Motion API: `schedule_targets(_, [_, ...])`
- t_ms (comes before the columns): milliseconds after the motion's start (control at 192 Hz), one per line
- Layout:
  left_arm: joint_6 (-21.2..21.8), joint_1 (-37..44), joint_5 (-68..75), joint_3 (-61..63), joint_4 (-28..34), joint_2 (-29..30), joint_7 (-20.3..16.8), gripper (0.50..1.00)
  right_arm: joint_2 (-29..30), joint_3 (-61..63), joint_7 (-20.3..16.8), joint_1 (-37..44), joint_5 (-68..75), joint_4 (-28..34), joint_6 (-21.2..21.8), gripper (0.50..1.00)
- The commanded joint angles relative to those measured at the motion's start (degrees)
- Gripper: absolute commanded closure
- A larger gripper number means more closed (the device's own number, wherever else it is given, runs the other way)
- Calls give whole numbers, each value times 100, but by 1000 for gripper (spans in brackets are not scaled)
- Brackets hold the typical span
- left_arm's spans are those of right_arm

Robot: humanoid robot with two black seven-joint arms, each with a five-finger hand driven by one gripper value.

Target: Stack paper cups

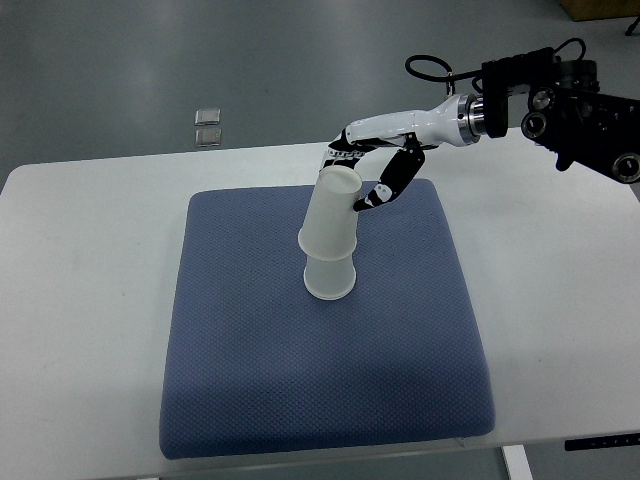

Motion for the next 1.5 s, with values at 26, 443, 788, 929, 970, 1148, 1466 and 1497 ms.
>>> schedule_targets(26, [0, 0, 0, 0, 0, 0, 0, 500, -6, 8, 0, -2, 6, 0, 26, 636])
schedule_targets(443, [0, 0, 0, 0, 0, 0, 0, 500, -41, 26, 9, -2, 85, -9, 26, 595])
schedule_targets(788, [0, 0, 0, 0, 0, 0, 0, 500, -6, 896, -237, -713, 1632, -704, -861, 597])
schedule_targets(929, [0, 0, 0, 0, 0, 0, 0, 500, 100, 1283, -352, -1206, 2573, -941, -1705, 597])
schedule_targets(970, [0, 0, 0, 0, 0, 0, 0, 500, 126, 1318, -360, -1329, 2819, -994, -1907, 597])
schedule_targets(1148, [0, 0, 0, 0, 0, 0, 0, 500, 196, 1379, -369, -1724, 3970, -1363, -2716, 597])
schedule_targets(1466, [0, 0, 0, 0, 0, 0, 0, 500, 301, 1379, -378, -2041, 5772, -1503, -3445, 595])
schedule_targets(1497, [0, 0, 0, 0, 0, 0, 0, 500, 328, 1379, -378, -2058, 5860, -1503, -3489, 595])
